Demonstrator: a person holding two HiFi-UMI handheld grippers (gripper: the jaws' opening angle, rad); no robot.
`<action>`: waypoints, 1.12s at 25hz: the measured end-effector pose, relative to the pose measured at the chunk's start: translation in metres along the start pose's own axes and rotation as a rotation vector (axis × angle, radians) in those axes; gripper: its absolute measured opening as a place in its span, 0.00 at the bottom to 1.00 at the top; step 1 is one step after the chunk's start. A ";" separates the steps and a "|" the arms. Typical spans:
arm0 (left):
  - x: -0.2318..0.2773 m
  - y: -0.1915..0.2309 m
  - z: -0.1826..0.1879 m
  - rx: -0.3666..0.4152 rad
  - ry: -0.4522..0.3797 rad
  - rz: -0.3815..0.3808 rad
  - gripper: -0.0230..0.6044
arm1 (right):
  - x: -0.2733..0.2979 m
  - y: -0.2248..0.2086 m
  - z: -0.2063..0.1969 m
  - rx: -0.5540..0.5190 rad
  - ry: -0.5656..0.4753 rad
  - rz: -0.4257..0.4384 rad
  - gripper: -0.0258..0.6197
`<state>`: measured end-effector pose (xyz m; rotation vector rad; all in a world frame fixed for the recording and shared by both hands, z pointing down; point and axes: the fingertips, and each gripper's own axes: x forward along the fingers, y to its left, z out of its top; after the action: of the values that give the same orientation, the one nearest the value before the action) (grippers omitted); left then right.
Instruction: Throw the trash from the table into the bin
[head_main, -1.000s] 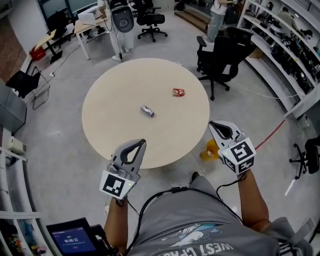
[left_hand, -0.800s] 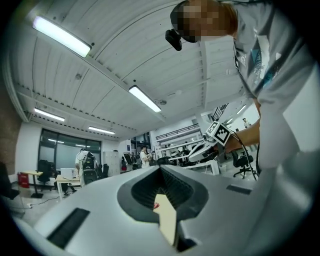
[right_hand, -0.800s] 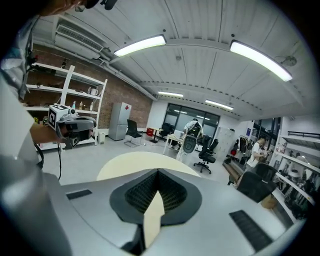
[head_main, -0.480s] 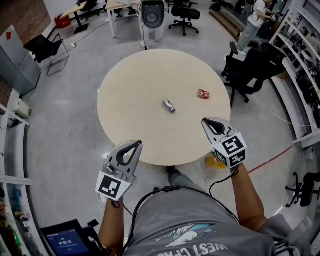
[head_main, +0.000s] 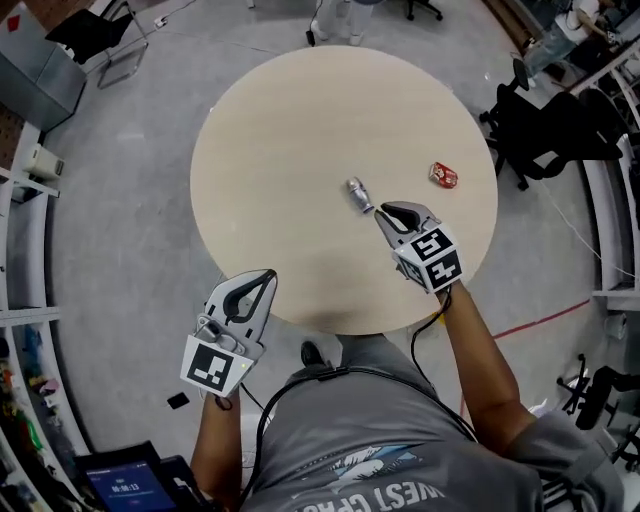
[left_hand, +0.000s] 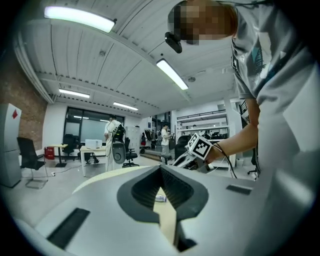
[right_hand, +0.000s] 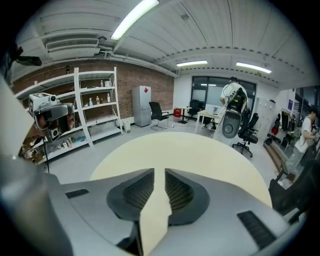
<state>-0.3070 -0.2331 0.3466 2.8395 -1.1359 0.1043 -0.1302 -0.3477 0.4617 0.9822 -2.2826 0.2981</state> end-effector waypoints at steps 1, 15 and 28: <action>0.012 0.004 -0.004 -0.011 0.007 0.000 0.11 | 0.015 -0.007 -0.004 0.005 0.017 0.018 0.15; 0.098 0.062 -0.087 -0.164 0.121 0.031 0.11 | 0.169 -0.073 -0.067 0.097 0.215 0.113 0.36; 0.081 0.050 -0.090 -0.174 0.134 0.036 0.11 | 0.186 -0.059 -0.123 0.139 0.363 0.063 0.36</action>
<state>-0.2860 -0.3159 0.4461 2.6186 -1.1105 0.1861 -0.1286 -0.4429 0.6716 0.8452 -1.9823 0.6171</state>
